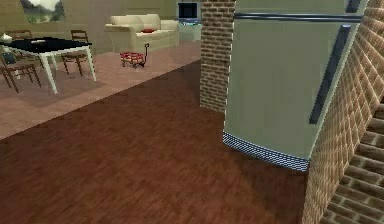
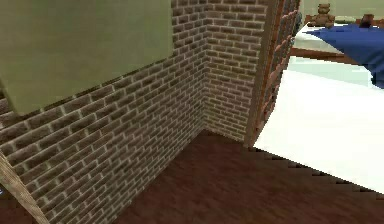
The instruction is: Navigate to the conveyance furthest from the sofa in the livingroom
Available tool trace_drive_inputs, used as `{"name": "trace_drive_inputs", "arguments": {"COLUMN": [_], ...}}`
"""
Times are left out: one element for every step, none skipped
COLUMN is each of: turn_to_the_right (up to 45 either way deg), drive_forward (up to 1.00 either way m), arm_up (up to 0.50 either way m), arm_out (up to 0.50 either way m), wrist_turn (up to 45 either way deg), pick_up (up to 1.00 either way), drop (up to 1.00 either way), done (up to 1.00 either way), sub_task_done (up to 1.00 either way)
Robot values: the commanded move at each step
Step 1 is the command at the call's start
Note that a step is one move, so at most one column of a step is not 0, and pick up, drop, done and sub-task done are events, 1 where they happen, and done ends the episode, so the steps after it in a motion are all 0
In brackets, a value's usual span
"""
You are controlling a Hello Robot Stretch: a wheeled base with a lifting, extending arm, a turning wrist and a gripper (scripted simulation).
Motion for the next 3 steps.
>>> {"name": "trace_drive_inputs", "arguments": {"turn_to_the_right": [0.0,-9.0,0.0], "drive_forward": [0.05,0.0,1.0], "arm_up": [0.0,0.0,0.0], "arm_out": [0.0,0.0,0.0], "wrist_turn": [0.0,0.0,0.0], "pick_up": [0.0,0.0,0.0], "drop": [0.0,0.0,0.0], "done": [0.0,0.0,0.0], "sub_task_done": [0.0,0.0,0.0]}}
